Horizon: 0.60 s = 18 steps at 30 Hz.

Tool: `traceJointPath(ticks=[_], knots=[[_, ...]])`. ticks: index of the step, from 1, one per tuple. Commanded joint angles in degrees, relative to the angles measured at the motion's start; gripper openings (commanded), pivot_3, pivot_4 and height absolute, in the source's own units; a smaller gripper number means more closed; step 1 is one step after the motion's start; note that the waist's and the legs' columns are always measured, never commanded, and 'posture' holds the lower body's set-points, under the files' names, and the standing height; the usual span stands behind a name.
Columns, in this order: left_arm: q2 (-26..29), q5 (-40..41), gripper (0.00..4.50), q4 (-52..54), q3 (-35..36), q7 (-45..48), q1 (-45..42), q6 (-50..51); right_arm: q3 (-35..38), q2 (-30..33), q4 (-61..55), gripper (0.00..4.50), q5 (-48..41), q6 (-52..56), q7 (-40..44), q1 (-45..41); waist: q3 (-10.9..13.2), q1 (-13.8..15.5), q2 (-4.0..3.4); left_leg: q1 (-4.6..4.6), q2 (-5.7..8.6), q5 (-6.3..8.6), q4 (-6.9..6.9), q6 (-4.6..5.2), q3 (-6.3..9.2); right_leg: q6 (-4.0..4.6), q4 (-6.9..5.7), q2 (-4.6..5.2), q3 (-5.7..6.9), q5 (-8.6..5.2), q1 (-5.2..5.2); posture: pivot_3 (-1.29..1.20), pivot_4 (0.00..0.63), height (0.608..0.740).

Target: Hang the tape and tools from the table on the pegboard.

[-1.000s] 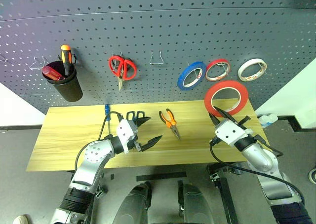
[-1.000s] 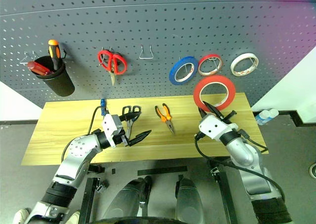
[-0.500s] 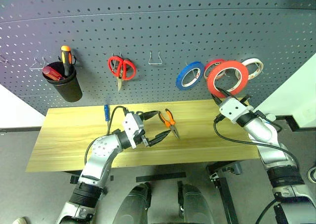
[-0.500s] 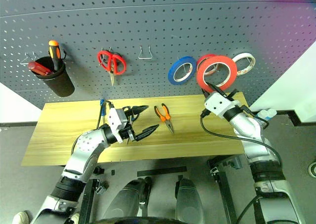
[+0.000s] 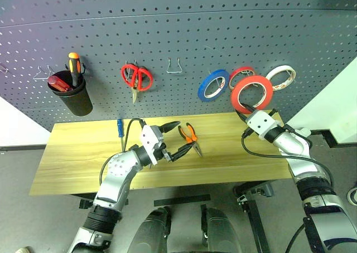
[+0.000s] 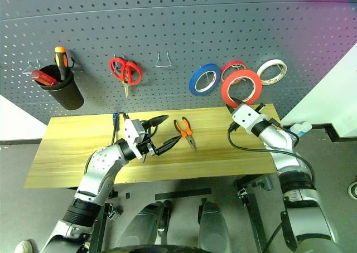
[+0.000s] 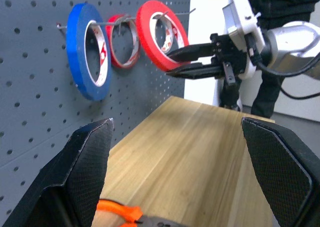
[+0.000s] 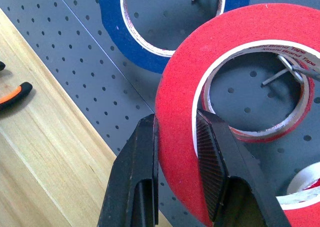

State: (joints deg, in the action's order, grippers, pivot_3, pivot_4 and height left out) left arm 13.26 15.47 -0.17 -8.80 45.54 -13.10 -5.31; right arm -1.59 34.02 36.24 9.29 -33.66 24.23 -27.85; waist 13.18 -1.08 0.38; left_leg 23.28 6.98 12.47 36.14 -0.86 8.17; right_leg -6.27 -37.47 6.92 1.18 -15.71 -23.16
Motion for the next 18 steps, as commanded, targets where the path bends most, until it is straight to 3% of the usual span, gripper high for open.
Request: traceJointPath(ticks=[1,9,15,18], knots=[[-0.2,0.3,4.29,0.5,0.5,-0.4,-0.7,-0.7,0.4,-0.3,0.5,1.65,-1.6,-1.3,0.7,-1.2,0.0,0.0,0.0,0.0,0.0,0.0,0.0,0.0,-0.02,0.0,0.0,-0.01,-0.02,0.01,-0.01,-0.06,0.15,0.74],[0.2,0.4,4.29,1.3,0.5,-0.6,0.0,-0.6,1.4,0.5,-6.0,4.23,1.3,-1.6,-4.2,3.3,0.0,0.1,-0.01,-0.02,-0.04,0.0,0.0,0.0,-0.15,-0.02,-0.04,-0.07,-0.3,0.05,-0.1,-0.06,0.156,0.74],[0.6,0.8,4.29,1.8,1.0,-0.8,0.3,-0.3,2.8,3.0,-20.0,4.23,-0.1,1.7,-2.5,12.9,-0.1,0.2,-0.03,-0.01,-0.04,0.01,0.0,0.01,-0.19,-0.03,-0.06,-0.09,-0.37,0.05,-0.14,-0.07,0.161,0.74],[0.8,0.6,4.29,1.0,1.6,-1.1,0.1,-0.2,2.2,4.4,-27.4,4.23,-4.5,6.7,3.1,18.5,-0.1,0.1,-0.04,-0.02,-0.04,0.02,0.01,0.03,-0.2,-0.03,-0.07,-0.09,-0.39,0.07,-0.13,-0.08,0.162,0.74]])
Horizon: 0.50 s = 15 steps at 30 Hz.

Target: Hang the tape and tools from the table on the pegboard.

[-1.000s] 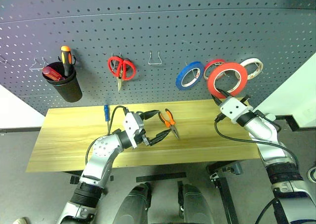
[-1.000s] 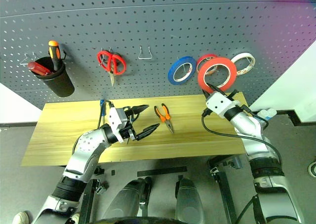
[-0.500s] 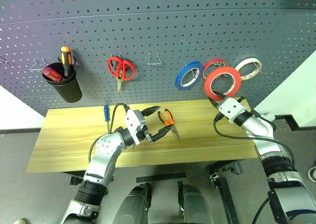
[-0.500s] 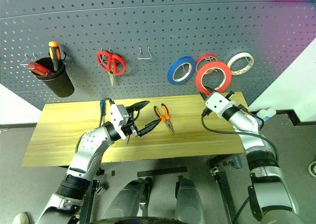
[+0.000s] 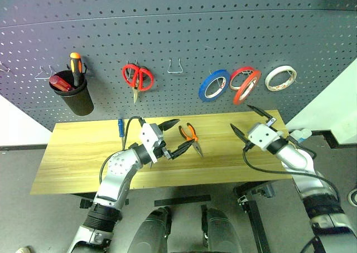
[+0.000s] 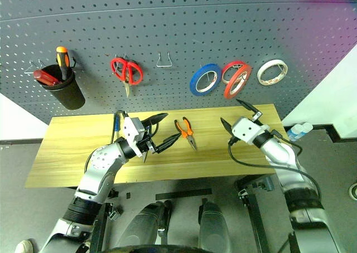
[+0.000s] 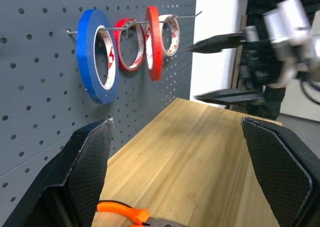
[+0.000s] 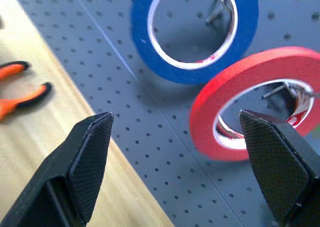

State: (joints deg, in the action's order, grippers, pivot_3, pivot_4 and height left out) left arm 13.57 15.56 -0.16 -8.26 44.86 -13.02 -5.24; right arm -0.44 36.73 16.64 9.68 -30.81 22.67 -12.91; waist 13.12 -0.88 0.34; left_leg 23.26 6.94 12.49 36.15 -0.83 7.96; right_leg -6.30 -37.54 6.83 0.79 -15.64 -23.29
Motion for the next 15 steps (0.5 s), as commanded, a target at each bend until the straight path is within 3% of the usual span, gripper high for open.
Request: traceJointPath(ticks=[1,6,15], knots=[[0.7,0.2,4.29,0.7,1.4,-0.8,0.1,-0.2,0.5,2.1,-10.1,4.23,-6.2,5.6,6.6,5.3,0.0,-0.1,-0.01,-0.02,0.0,0.02,0.0,0.04,-0.01,0.0,0.0,-0.01,-0.01,0.0,0.01,-0.09,0.163,0.74],[2.9,-1.9,4.29,-2.3,2.6,-2.4,1.0,0.0,-2.1,0.5,-18.6,4.23,-9.8,15.2,11.3,9.7,-0.1,-0.5,-0.08,-0.1,-0.13,0.18,-0.01,0.31,-0.09,0.06,-0.01,-0.08,-0.05,0.04,0.04,-0.1,0.168,0.74],[11.2,-3.8,4.29,-10.0,5.4,-0.6,2.8,-0.7,-6.2,-7.7,-23.3,4.23,-11.7,35.9,11.5,7.0,-0.2,-0.2,0.01,-0.18,-0.4,0.17,0.01,0.27,-0.19,0.21,-0.01,-0.31,-0.17,0.13,0.02,-0.08,0.2,0.74]])
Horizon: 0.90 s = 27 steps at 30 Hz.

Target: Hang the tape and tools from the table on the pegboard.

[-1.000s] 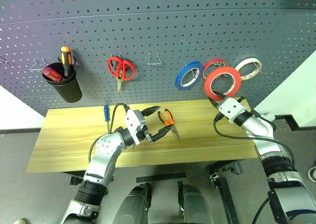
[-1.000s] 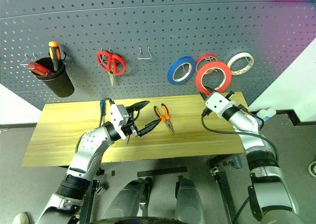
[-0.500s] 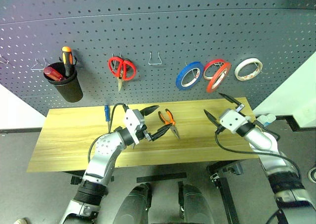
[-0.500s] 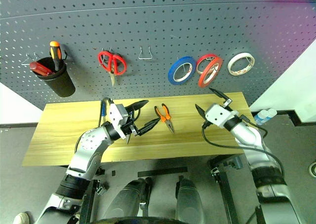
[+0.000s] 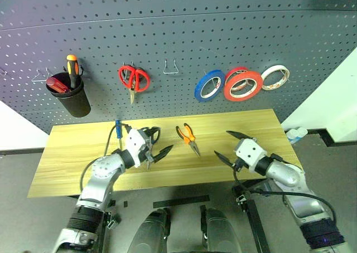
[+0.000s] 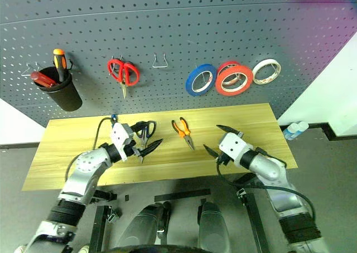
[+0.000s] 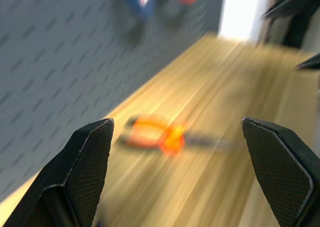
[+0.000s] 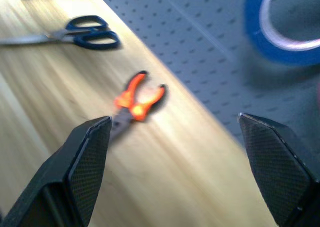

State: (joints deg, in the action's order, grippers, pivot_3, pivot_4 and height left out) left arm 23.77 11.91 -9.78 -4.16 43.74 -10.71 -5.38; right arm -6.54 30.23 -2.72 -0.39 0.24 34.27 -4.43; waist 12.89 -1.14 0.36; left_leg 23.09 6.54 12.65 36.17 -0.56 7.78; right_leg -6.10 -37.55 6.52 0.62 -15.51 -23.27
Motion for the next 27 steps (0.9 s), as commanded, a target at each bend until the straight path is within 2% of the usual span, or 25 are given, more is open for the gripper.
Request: traceJointPath(ticks=[1,10,11,16,21,27], knots=[[1.7,0.0,4.29,-1.0,1.6,1.0,0.8,-0.2,-0.7,-2.0,-4.1,4.23,-1.7,7.1,0.0,-2.2,0.0,0.1,0.0,0.01,0.01,0.0,0.0,0.0,-0.01,0.0,0.0,0.01,-0.02,0.0,-0.03,-0.07,0.206,0.74],[5.3,-0.8,4.29,-3.6,2.5,2.2,3.0,1.4,-5.1,-9.2,-5.4,4.23,-2.9,22.4,-0.3,-7.6,0.1,-0.1,0.02,0.15,-0.02,0.02,-0.07,0.02,-0.01,0.02,0.08,0.13,-0.03,0.0,-0.18,-0.07,0.25,0.74],[5.4,-0.7,4.29,-3.7,2.7,1.9,3.1,1.9,-5.2,-10.4,-4.2,4.37,-2.7,24.1,-1.1,-8.8,0.1,-0.1,0.02,0.17,-0.01,0.02,-0.07,0.02,-0.01,0.02,0.09,0.14,-0.04,0.0,-0.2,-0.07,0.254,0.74],[5.7,-0.5,4.29,-2.9,3.2,1.2,3.6,4.6,-5.3,-15.1,1.9,4.37,-3.0,30.8,-3.6,-13.7,0.2,-0.1,0.1,0.18,-0.02,0.02,-0.11,0.03,-0.01,0.03,0.1,0.14,-0.04,0.0,-0.25,-0.07,0.269,0.74],[5.9,-0.3,4.29,-2.5,3.5,1.0,3.6,6.7,-6.3,-19.0,7.4,4.37,-2.1,32.8,-5.7,-17.7,0.3,-0.2,0.1,0.27,-0.01,0.04,-0.15,0.06,-0.01,0.03,0.12,0.17,-0.04,0.0,-0.36,-0.07,0.276,0.74],[6.4,-0.3,4.29,-1.5,4.0,1.5,4.0,7.6,-6.2,-23.2,19.8,4.37,-0.8,31.2,-9.1,-24.4,0.4,-1.4,0.09,0.28,-0.01,0.05,-0.2,0.07,-0.01,0.05,0.12,0.17,-0.04,0.01,-0.38,-0.07,0.284,0.74]])
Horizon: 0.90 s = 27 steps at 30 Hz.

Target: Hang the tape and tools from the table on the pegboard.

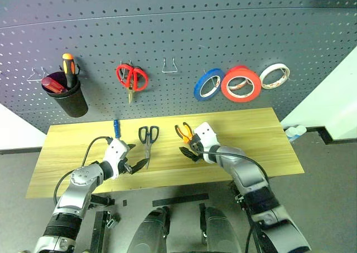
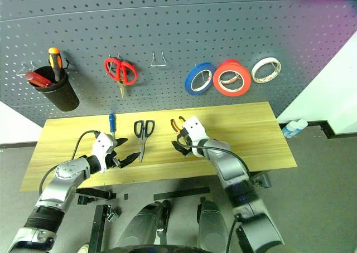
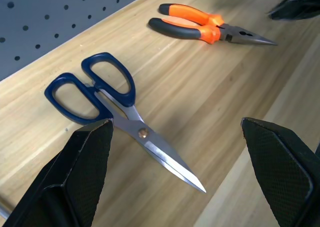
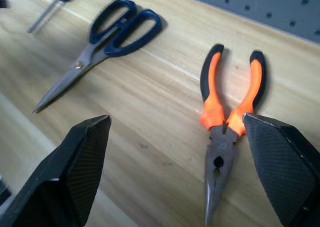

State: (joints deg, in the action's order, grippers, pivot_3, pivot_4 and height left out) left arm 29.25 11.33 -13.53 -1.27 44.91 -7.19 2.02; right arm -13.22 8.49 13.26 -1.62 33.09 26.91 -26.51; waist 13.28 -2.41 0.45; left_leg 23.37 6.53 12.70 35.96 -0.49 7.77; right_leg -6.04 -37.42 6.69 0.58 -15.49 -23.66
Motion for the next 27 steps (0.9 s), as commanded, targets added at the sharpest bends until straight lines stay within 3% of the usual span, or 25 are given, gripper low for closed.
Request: traceJointPath(ticks=[1,12,27], knots=[[1.1,0.4,4.29,2.6,1.1,0.7,0.7,0.4,0.9,-2.2,6.4,4.37,0.7,-2.2,-2.6,-3.6,0.0,-0.2,0.0,0.0,0.0,0.0,-0.02,0.0,0.0,0.0,0.01,0.0,0.0,0.0,-0.01,-0.07,0.288,0.74],[1.5,1.4,4.29,5.5,1.4,2.8,1.9,0.6,6.6,-6.8,29.1,4.37,-0.2,-10.2,-7.0,-15.1,0.7,-0.4,-0.03,0.02,0.0,0.0,-0.26,0.0,-0.03,0.02,0.03,0.01,-0.02,0.01,-0.15,-0.06,0.301,0.74],[1.0,2.4,4.29,8.2,1.4,2.9,3.4,2.0,7.9,-9.2,46.9,4.37,2.9,-15.4,-13.1,-23.9,1.2,-1.7,0.04,0.05,-0.01,-0.05,-0.77,-0.08,-0.18,0.02,0.11,0.03,-0.19,0.01,-0.48,-0.05,0.304,0.74]])
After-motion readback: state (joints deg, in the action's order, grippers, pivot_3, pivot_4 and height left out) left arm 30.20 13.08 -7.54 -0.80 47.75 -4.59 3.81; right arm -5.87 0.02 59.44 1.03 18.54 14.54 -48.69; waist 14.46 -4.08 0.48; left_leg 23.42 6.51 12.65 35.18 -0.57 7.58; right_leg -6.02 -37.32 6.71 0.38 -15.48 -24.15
